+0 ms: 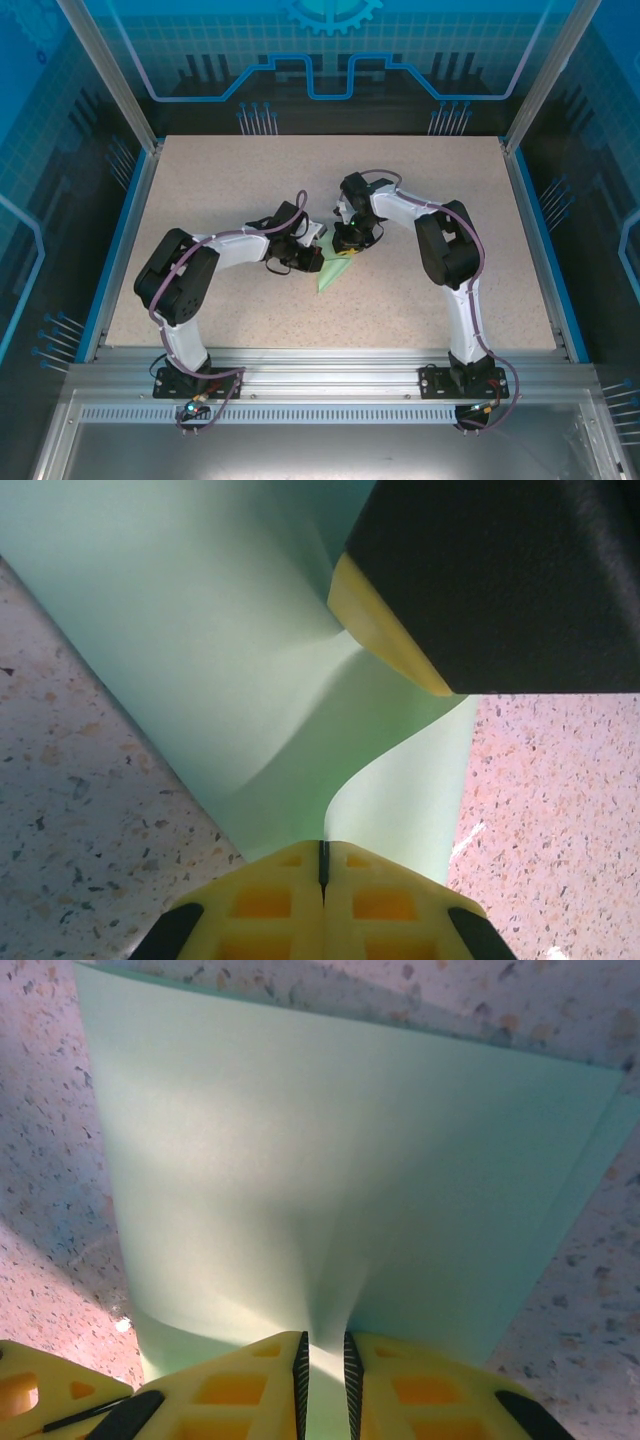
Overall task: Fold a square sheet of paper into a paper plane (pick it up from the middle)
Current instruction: Third fold the triangle at the center of the table.
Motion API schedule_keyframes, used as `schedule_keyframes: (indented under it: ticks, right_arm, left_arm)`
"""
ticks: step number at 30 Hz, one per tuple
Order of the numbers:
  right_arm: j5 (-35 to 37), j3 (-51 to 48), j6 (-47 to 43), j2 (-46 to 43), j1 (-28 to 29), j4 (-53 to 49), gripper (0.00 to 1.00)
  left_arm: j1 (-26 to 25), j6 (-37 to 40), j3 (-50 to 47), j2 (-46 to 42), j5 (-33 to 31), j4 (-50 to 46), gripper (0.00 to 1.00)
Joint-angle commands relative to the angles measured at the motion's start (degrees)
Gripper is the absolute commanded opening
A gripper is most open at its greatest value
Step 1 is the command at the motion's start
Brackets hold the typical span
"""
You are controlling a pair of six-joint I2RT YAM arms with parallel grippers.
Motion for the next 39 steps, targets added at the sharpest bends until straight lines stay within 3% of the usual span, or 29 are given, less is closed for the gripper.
schedule_keyframes:
  ticks: [1,25,39]
  right_arm:
    - [-0.51,0.69,0.18,1.17,0.07,-1.03,0.20]
    - [-1.18,-1.90,1.78,0.09,-0.21,0.70,0.22]
    - [-8.71,-10.13,6.81,-8.92,-4.62,10.12,0.24]
  left_arm:
    - [0.72,-0.36,-0.87,-0.34,0.62,-0.82,0.01]
    - [0.68,-0.80,-1.97,0.94,0.10,1.43,0.05]
    - [0.68,0.86,-1.37,1.99,0.20,1.11,0.04]
